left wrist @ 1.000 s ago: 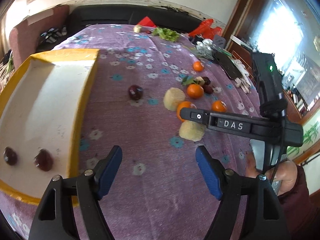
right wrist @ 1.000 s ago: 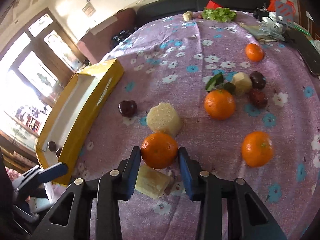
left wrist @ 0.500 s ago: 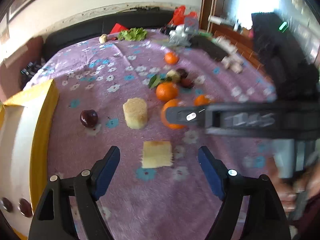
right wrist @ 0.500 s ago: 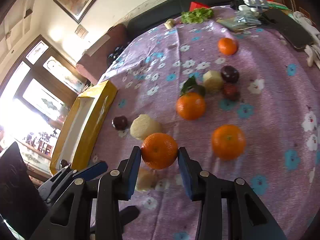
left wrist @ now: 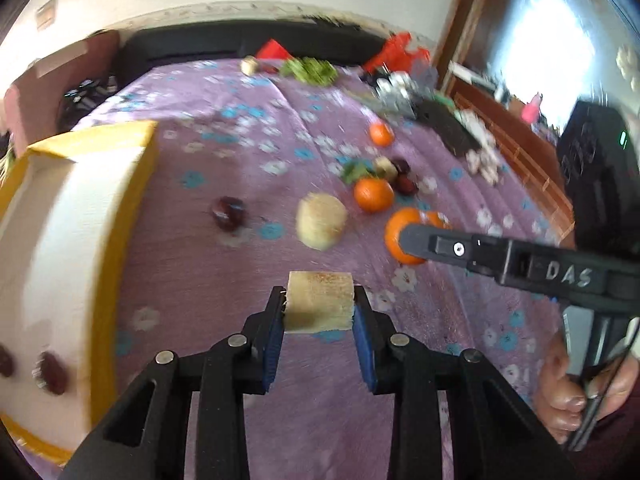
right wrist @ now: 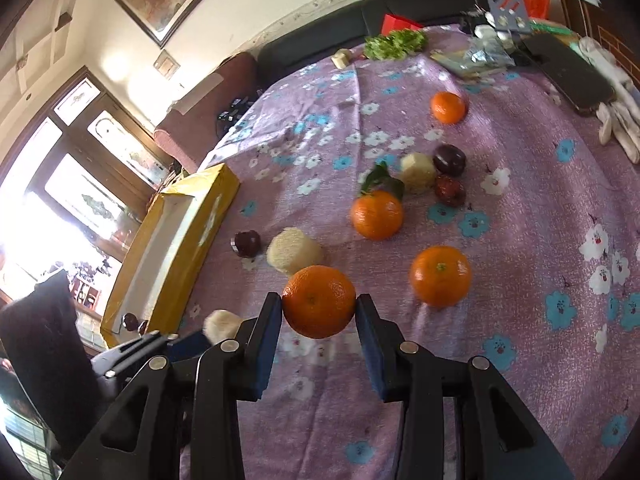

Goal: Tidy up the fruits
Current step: 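Carry cake piece and tangerine into the tray and release both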

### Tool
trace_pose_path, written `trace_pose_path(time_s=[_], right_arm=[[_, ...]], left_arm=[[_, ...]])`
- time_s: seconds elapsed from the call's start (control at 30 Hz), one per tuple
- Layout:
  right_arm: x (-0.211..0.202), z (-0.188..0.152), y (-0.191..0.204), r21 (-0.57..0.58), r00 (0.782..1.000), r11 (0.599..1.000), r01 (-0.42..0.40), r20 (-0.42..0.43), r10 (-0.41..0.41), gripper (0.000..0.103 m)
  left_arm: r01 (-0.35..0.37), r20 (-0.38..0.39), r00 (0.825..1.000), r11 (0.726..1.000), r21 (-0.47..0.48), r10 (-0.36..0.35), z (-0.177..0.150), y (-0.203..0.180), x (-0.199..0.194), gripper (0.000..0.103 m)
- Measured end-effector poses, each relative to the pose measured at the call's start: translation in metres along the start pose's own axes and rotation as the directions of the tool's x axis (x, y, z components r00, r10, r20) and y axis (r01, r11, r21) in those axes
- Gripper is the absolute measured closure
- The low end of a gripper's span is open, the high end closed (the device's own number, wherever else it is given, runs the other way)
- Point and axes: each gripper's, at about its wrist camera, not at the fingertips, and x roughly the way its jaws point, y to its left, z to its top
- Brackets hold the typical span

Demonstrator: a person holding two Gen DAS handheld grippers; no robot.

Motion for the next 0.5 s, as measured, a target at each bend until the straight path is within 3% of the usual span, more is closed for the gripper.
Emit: trace_pose_path(time_s=[0.2, 0.3, 0.5], right_arm=[[0.004, 0.001, 0.052, -0.101, 0.999, 0.994, -0.038, -0.007, 0.038, 0.061], [0.013, 0.002, 0.083, -0.159, 0.998, 0.985, -0.062, -0.024, 0.058, 0.061], [0.057, 0.008, 0.163, -0.287, 0.991, 0.951, -0.115, -0.092, 0.093, 0.061]], left_arm=[[-0.051, 0.074, 0.995, 0.988, -0.147, 0.063, 0.006, 0.069, -0.056, 0.072], [-0.127, 0.093, 0.985, 0.972, -0.199, 0.147, 0.008, 0.107, -0.077, 0.072], [-0.225, 0.048, 0.968, 0.935, -0.275, 0.247, 0.012, 0.173, -0.092, 0.072]])
